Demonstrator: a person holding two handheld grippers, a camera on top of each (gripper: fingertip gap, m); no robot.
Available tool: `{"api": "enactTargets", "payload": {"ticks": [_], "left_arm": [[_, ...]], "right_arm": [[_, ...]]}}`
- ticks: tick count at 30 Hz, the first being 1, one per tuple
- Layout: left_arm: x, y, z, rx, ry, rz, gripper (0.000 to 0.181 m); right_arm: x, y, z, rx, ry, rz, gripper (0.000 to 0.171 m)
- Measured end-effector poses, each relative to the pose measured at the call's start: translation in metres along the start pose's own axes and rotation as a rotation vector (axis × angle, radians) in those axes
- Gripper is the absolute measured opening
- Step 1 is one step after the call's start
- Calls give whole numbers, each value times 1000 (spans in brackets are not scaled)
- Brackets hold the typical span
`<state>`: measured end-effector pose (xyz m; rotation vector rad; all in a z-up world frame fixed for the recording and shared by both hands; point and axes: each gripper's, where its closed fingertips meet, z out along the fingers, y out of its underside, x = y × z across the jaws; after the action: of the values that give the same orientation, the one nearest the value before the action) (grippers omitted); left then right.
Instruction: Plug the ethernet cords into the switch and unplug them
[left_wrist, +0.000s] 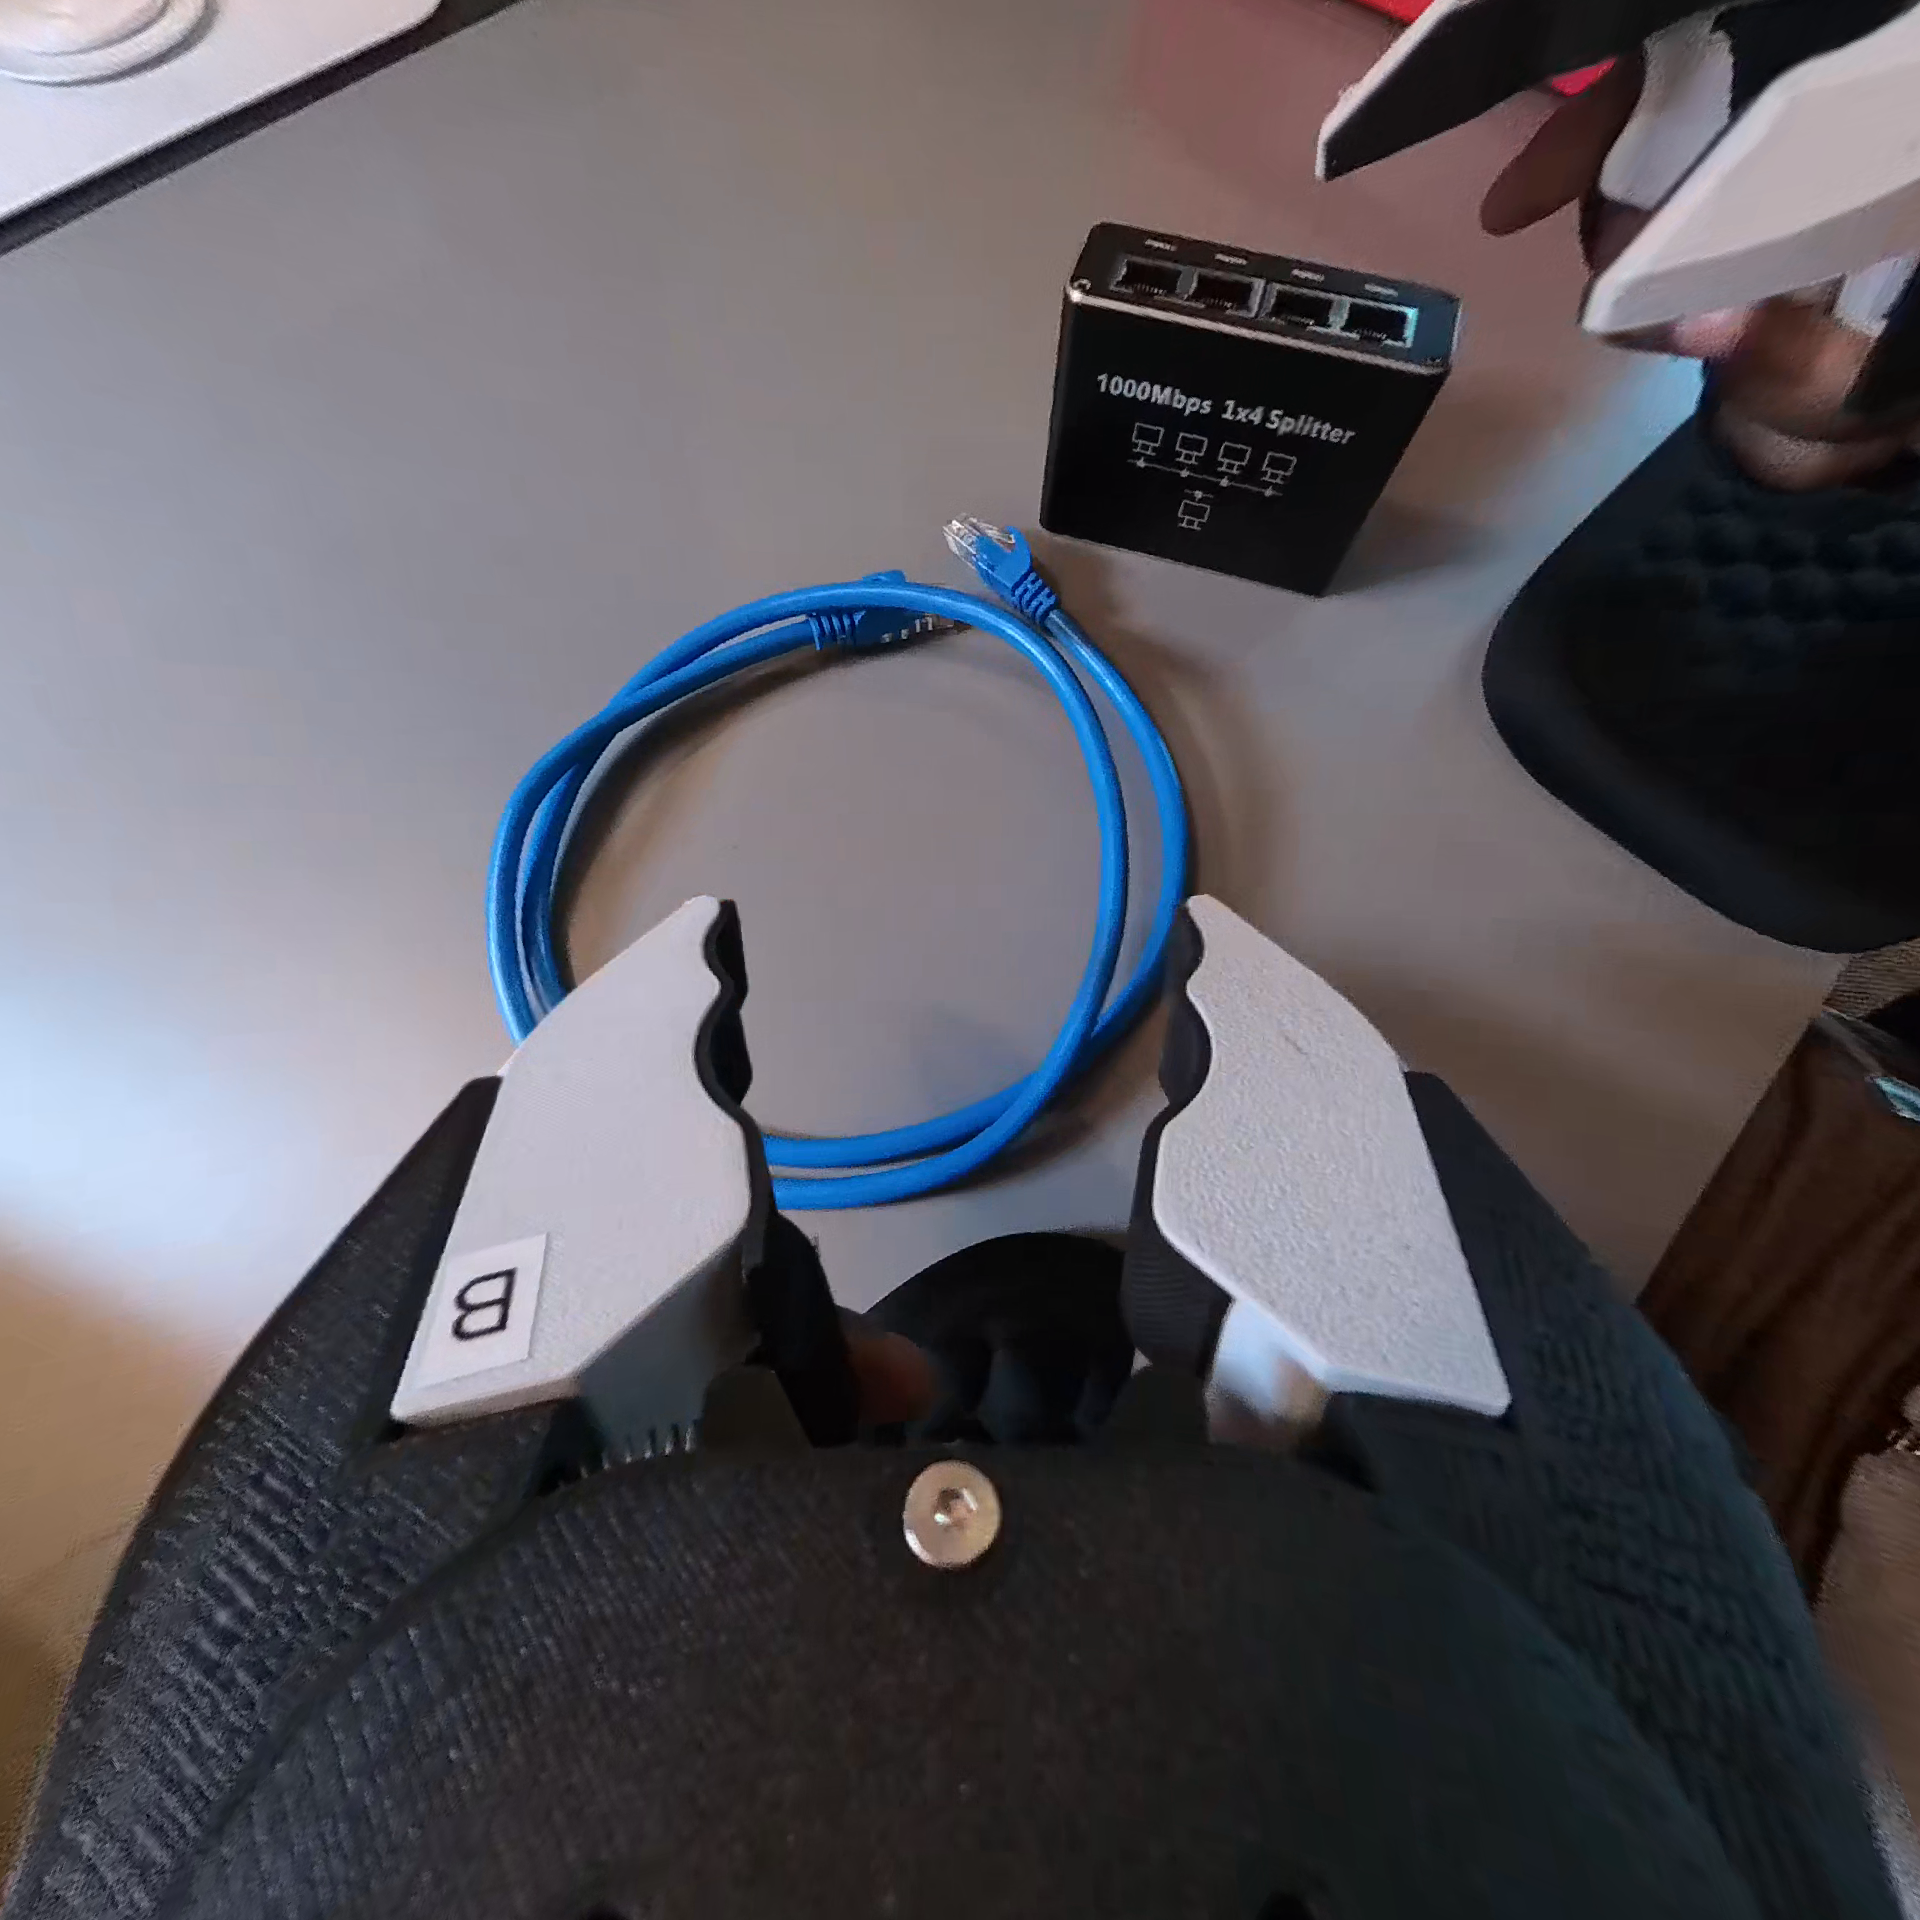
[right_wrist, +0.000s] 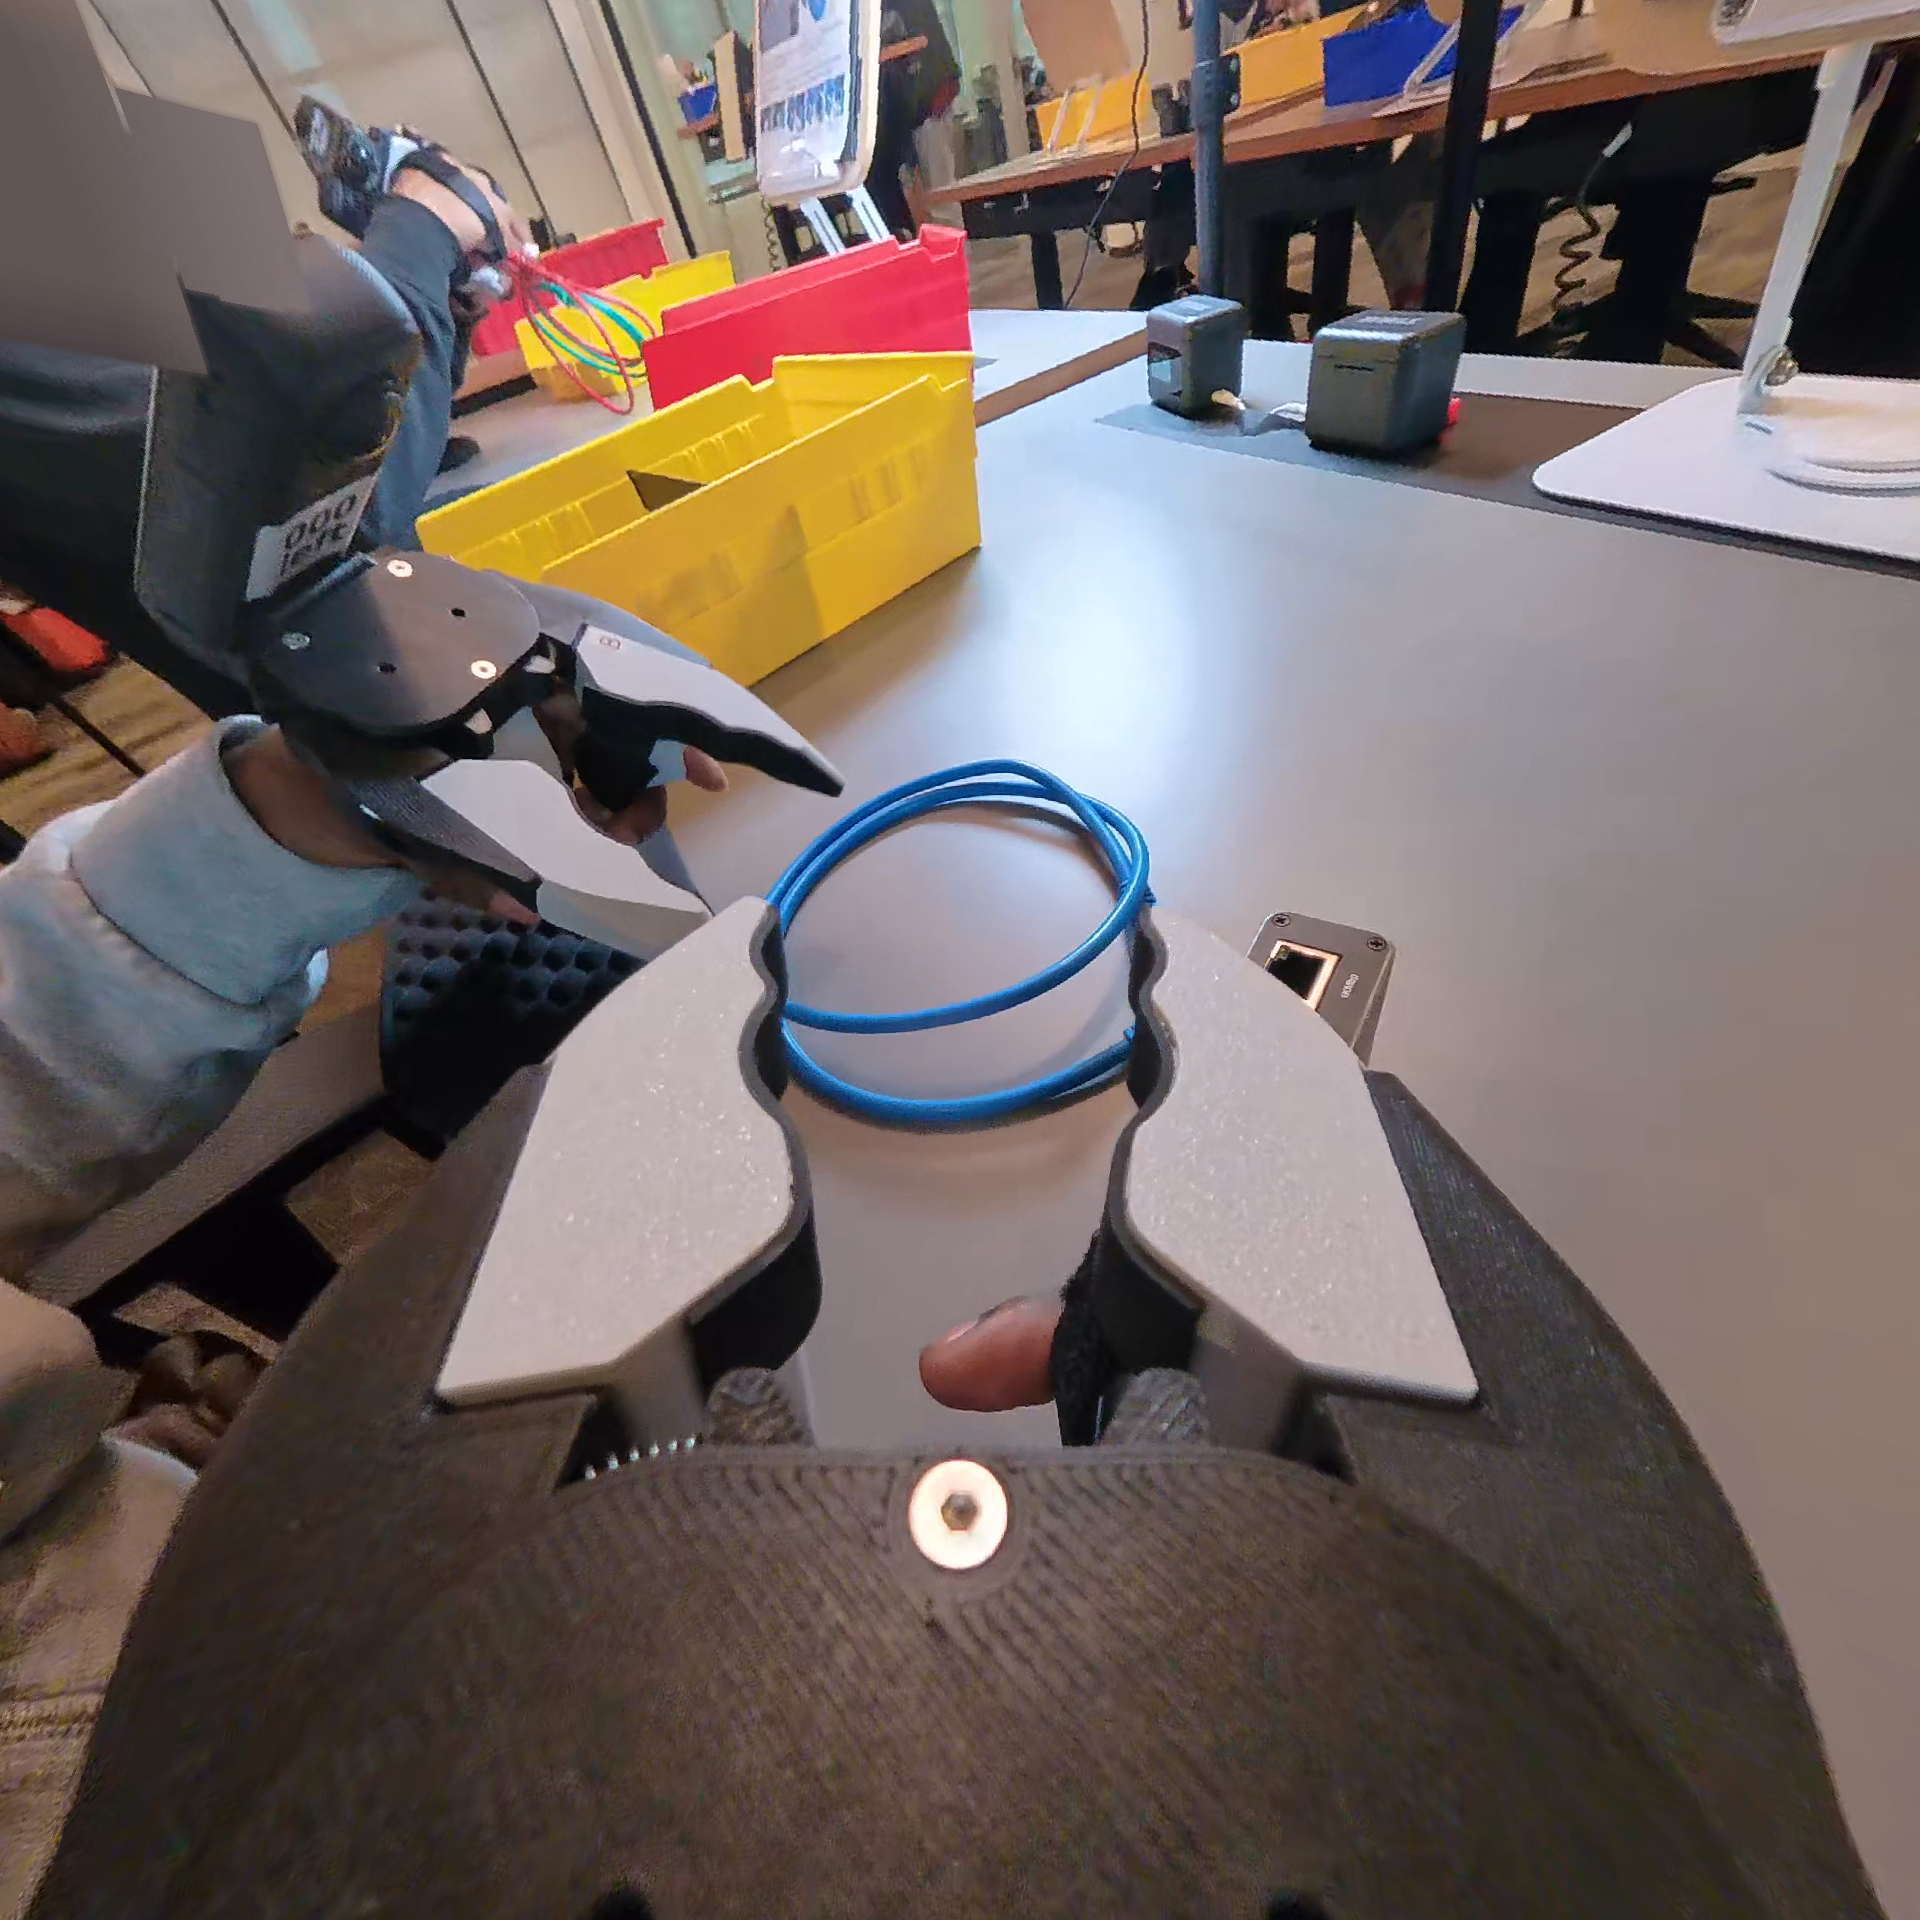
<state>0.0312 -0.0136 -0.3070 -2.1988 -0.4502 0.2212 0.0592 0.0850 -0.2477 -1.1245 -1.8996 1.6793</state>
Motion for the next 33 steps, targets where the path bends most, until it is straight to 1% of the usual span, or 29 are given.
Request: {"api": "enactTargets", "payload": {"ticks": [2, 7, 10, 12, 14, 15, 16, 19, 22, 23, 24, 26, 28, 30, 32, 33], "left_arm": [[8, 0, 2, -2, 46, -1, 77], [31, 13, 7, -74, 125, 52, 75], [36, 18, 16, -125, 112, 104, 67], [33, 25, 24, -187, 81, 136, 59], [33, 35, 30, -251, 77, 159, 46], [36, 34, 31, -238, 102, 148, 25], [35, 36, 30, -250, 102, 148, 16], [24, 37, 29, -250, 44, 108, 12], [-2, 40, 24, -256, -93, 59, 9], [-9, 41, 21, -252, -133, 51, 11], [-12, 39, 18, -229, -158, 37, 17], [-8, 27, 8, -119, -153, -2, 35], [-6, 15, -7, -8, -168, -50, 48], [-8, 11, -23, 65, -217, -99, 63], [-8, 14, -37, 106, -245, -160, 86], [-10, 16, -43, 116, -267, -188, 93]], "right_arm": [[0, 0, -2, 11, -1, 20, 64], [-12, 5, -16, 10, 18, 4, 64], [-22, 10, -26, -14, 35, -32, 64], [-25, 15, -32, -28, 59, -54, 64], [-27, 18, -37, -30, 77, -60, 64], [-29, 19, -40, -26, 78, -55, 64], [-31, 19, -42, -22, 78, -49, 64], [-35, 21, -47, -23, 96, -52, 64], [-39, 22, -50, -30, 125, -76, 62], [-42, 22, -51, -29, 128, -75, 62], [-44, 23, -51, -28, 130, -69, 62], [-50, 23, -51, -26, 140, -59, 64], [-51, 22, -50, -23, 175, -49, 67], [-52, 22, -48, -23, 213, -42, 74], [-52, 20, -46, -22, 254, -29, 86], [-52, 20, -44, -22, 269, -16, 92]]}}
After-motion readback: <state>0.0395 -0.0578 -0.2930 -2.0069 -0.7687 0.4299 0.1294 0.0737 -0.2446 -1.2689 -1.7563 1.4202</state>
